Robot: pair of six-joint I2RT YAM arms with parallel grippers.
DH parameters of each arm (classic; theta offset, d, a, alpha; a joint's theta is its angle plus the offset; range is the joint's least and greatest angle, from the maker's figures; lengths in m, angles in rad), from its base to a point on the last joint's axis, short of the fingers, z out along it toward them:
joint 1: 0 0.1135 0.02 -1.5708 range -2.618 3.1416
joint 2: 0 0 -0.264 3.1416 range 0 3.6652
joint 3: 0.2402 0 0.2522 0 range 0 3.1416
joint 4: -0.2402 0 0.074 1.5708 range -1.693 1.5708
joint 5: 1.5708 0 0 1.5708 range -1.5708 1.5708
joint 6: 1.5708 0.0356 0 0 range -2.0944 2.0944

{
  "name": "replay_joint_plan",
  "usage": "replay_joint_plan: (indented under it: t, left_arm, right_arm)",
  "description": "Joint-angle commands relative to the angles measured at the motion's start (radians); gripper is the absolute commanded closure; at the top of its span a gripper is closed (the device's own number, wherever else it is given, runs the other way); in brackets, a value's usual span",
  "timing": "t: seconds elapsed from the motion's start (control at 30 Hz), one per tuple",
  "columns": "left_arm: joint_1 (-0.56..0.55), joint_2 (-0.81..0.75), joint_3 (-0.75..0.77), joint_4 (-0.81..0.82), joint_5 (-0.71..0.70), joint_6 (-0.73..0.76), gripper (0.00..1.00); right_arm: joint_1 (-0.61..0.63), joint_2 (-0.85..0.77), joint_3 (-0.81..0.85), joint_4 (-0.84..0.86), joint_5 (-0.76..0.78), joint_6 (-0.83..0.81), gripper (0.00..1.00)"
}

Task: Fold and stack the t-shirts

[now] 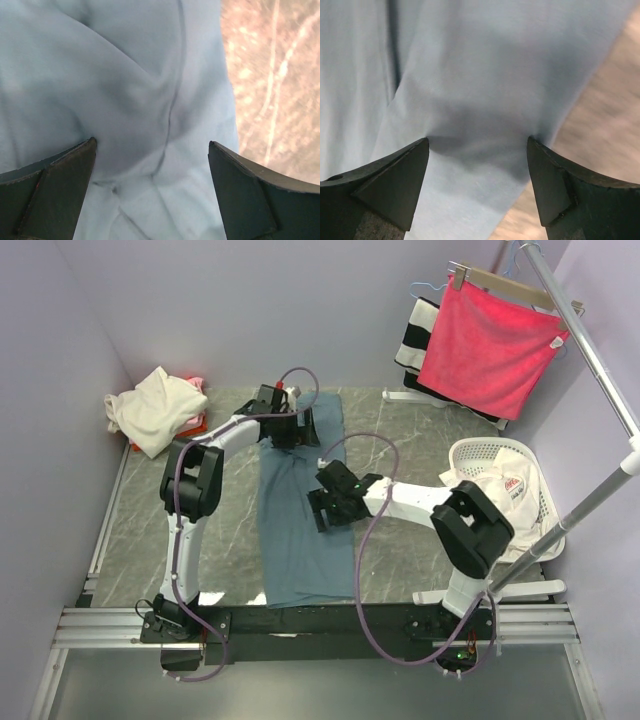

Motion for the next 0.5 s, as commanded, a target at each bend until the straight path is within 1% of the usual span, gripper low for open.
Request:
replay_joint_plan:
  t: [0.0,0.07,0.13,0.17,0.2,0.27,0.3,0.33,0.4,0.43,0.47]
  left_arm:
    - [-0.043,-0.091,-0.031,0.049,0.008,-0.045,0.01]
    - [-0.052,-0.091,-0.032,0.044,0.002,-0.051,0.01]
    - [-0.06,-0.094,-0.041,0.056,-0.015,-0.048,0.01]
    - [-0.058,-0.098,-0.046,0.069,-0.019,-0.049,0.01]
    - [-0.057,-0.093,-0.042,0.075,-0.027,-0.045,0.01]
    - [-0.057,-0.07,0.021,0.032,-0.07,-0.005,0.01]
    - [-0.051,-0.03,0.056,0.009,-0.087,0.01,0.01]
    - [-0.048,-0.007,0.134,-0.023,-0.108,0.033,0.01]
    - [-0.025,0.055,0.201,-0.088,-0.111,0.044,0.01]
    - [-0.014,0.066,0.236,-0.098,-0.108,0.043,0.01]
    - [-0.005,0.071,0.241,-0.106,-0.101,0.038,0.01]
  right_arm:
    - [-0.046,-0.053,-0.108,-0.157,0.121,0.044,0.14]
    - [-0.057,-0.094,-0.136,-0.153,0.127,0.049,0.13]
    - [-0.06,-0.123,-0.148,-0.147,0.096,0.048,0.14]
    - [-0.057,-0.134,-0.154,-0.107,0.069,0.028,0.13]
    - [-0.058,-0.145,-0.159,-0.088,-0.009,0.009,0.14]
    - [-0.049,-0.176,-0.154,-0.065,-0.052,-0.024,0.14]
    - [-0.049,-0.18,-0.148,-0.065,-0.065,-0.034,0.14]
    - [-0.049,-0.173,-0.13,-0.073,-0.091,-0.038,0.13]
    - [-0.045,-0.151,-0.116,-0.091,-0.114,-0.049,0.14]
    - [-0.039,-0.134,-0.115,-0.091,-0.153,-0.057,0.14]
    - [-0.031,-0.128,-0.116,-0.09,-0.154,-0.063,0.14]
